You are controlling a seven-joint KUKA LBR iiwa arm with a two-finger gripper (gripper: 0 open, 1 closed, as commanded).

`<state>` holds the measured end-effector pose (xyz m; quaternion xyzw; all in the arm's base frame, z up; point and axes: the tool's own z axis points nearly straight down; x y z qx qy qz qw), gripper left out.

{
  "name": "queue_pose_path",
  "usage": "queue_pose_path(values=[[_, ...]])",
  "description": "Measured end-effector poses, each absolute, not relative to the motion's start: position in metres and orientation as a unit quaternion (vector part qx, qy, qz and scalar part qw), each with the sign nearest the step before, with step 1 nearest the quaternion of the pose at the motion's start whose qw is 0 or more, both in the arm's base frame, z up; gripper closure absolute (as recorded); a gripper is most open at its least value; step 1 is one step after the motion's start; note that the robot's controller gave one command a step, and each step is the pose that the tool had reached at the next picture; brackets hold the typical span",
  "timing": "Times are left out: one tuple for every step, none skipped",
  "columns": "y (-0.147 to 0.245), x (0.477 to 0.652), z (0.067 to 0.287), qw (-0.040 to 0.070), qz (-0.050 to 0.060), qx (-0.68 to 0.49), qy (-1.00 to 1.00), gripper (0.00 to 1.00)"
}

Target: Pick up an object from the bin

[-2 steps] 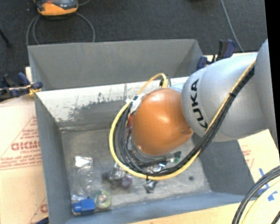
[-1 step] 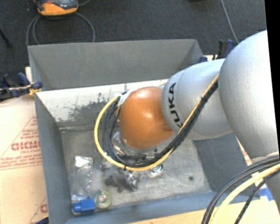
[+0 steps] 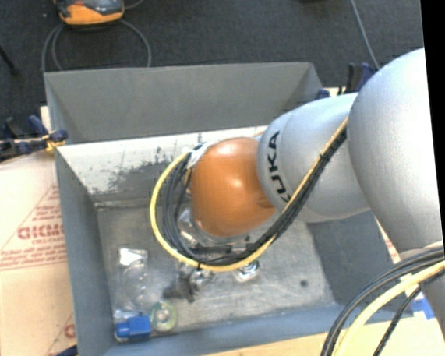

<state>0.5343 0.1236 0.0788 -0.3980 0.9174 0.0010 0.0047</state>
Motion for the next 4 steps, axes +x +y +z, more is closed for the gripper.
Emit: queue_pose_path(values=[[0.069, 0.547, 0.178, 0.005, -0.002, -0.496, 0.868, 1.0], [0.058, 0.555, 0.222, 0.004, -0.002, -0.518, 0.855, 1.0], [0.043, 0.516, 0.182, -0.001, 0.001, -0.61, 0.793, 1.0], [0.047, 0.522, 0.287, 0.005, -0.003, -0.622, 0.783, 1.0]])
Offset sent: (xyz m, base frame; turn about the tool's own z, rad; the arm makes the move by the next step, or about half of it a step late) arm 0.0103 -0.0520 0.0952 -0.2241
